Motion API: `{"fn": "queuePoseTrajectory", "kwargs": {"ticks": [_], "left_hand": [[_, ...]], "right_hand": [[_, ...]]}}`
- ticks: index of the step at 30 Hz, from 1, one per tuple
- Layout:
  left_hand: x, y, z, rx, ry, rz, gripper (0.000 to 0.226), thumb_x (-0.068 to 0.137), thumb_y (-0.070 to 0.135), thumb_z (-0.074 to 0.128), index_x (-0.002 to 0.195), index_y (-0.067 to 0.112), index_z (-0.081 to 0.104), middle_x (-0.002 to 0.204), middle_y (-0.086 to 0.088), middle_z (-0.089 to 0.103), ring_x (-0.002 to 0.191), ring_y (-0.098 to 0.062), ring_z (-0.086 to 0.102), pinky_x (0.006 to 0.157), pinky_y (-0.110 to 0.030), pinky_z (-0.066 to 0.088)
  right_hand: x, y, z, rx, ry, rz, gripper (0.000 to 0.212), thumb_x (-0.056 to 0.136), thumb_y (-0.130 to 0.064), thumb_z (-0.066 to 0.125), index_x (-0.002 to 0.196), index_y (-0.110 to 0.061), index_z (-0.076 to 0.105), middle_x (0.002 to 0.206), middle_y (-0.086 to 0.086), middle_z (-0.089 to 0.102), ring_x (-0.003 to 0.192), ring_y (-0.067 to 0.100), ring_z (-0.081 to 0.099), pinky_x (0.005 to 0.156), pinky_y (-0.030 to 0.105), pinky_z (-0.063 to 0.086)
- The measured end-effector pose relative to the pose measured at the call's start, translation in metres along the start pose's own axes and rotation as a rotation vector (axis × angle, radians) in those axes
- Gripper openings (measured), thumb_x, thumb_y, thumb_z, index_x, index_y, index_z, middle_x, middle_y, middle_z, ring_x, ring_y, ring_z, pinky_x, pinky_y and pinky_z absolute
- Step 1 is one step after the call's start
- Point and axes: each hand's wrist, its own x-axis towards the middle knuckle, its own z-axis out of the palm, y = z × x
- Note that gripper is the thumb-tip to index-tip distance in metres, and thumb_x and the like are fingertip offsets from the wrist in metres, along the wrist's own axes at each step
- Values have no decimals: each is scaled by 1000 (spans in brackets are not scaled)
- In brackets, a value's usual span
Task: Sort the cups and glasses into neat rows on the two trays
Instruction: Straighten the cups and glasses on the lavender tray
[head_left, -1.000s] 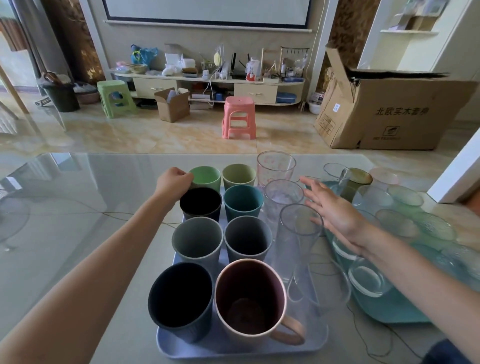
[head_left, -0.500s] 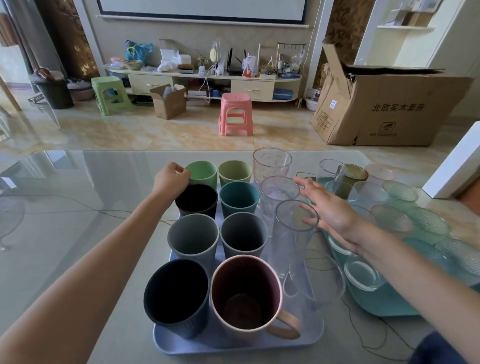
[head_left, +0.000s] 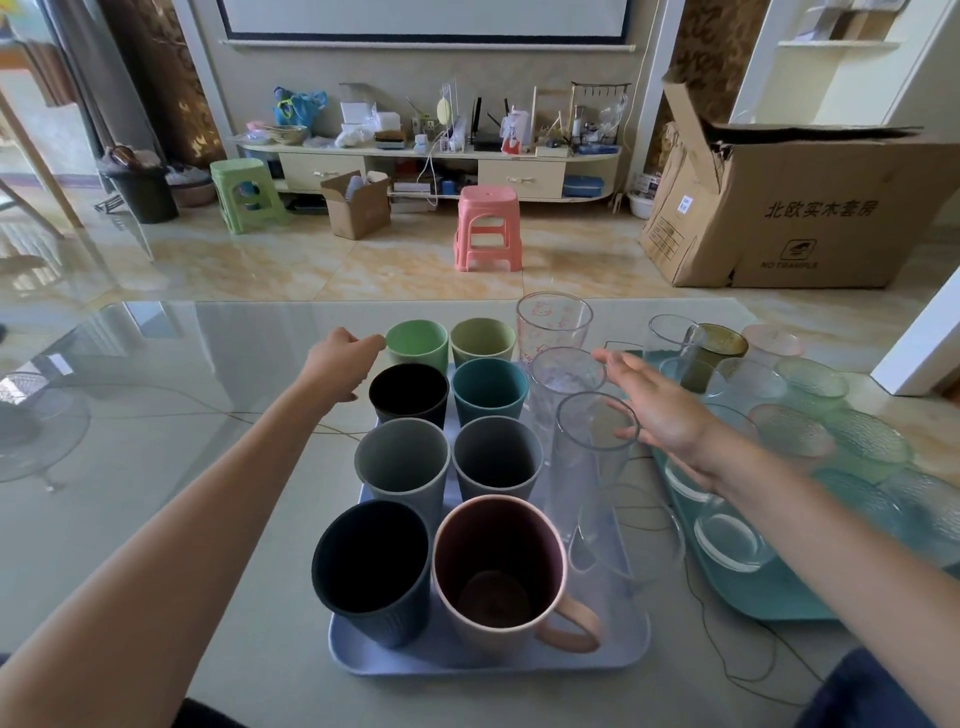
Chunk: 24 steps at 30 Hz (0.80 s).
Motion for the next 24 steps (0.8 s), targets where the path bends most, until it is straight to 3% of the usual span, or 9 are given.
{"fn": "queuePoseTrajectory", "kwargs": {"ticks": [3,6,9,12,17,24], "left_hand": [[-14,3,-11,122,-101,30,30,87,35,53,75,10,41,64,-6,41,52,-18,35,47,-22,33],[-32,9,-10,225,-203,51,26,89,30,55,75,10,44,62,-7,44,52,-18,37,47,-24,33],[-43,10,-2,297,-143,89,7,89,11,50,91,5,49,69,-12,51,57,-21,45,49,-26,41],[-41,4,1,262,-62,107,16,88,8,47,103,3,49,78,-14,55,59,-21,50,48,-28,46],[-38,0,5,243,-30,125,17,88,9,47,105,6,47,88,-18,57,63,-21,52,47,-27,45],[-38,3,2,209,-75,72,17,87,8,48,103,4,48,64,-10,55,54,-22,47,47,-27,44]], "right_hand": [[-3,-1,-1,-213,41,-40,45,98,-44,33,140,-30,37,148,0,39,131,17,41,107,39,36],[-10,-5,0,-335,61,-92,46,98,-44,34,141,-28,35,148,0,39,134,21,39,108,35,30],[-16,-9,0,-349,52,-142,46,98,-43,34,142,-28,34,150,0,36,135,21,37,105,32,29],[-18,-12,-1,-380,39,-169,49,98,-45,33,144,-28,32,152,-1,32,136,20,37,105,32,29],[-17,-11,-2,-401,17,-166,48,98,-45,32,143,-29,31,151,1,34,136,21,38,105,32,29],[-16,-10,1,-390,-10,-157,48,98,-42,34,144,-27,31,149,7,38,133,24,40,104,33,31]]}}
